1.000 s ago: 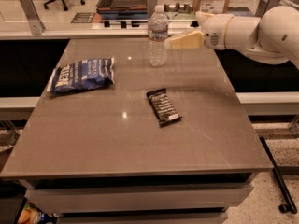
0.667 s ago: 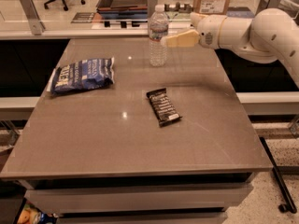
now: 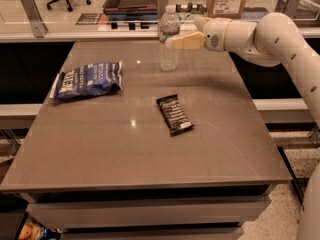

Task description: Knock water bottle over

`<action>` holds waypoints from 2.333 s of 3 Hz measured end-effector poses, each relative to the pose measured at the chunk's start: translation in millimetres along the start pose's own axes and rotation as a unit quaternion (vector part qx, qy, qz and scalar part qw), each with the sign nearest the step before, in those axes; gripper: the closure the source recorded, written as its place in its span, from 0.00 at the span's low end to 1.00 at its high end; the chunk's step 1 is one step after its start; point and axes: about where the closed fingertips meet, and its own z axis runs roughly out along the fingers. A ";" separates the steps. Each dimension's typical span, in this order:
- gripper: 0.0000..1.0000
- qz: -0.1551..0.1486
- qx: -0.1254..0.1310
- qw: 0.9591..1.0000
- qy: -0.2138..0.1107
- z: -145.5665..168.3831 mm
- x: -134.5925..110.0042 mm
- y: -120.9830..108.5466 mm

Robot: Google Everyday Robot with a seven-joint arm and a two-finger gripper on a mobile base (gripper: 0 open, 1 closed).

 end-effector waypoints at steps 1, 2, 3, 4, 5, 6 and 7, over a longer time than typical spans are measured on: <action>0.00 0.005 -0.010 1.000 0.002 11.2 4.3 0.4; 0.00 0.009 -0.018 1.000 0.003 20.3 8.5 1.8; 0.00 0.009 -0.026 1.000 0.000 30.0 8.6 3.7; 0.18 0.010 -0.029 1.000 0.000 32.9 8.8 5.6; 0.41 0.010 -0.031 0.999 0.000 36.0 8.9 7.6; 0.64 0.010 -0.034 0.999 0.000 38.9 9.1 9.5; 0.88 0.011 -0.036 0.999 0.000 42.0 9.3 11.6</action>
Offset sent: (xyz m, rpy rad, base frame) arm 0.0133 0.0192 -0.0164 0.0128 0.0310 0.0411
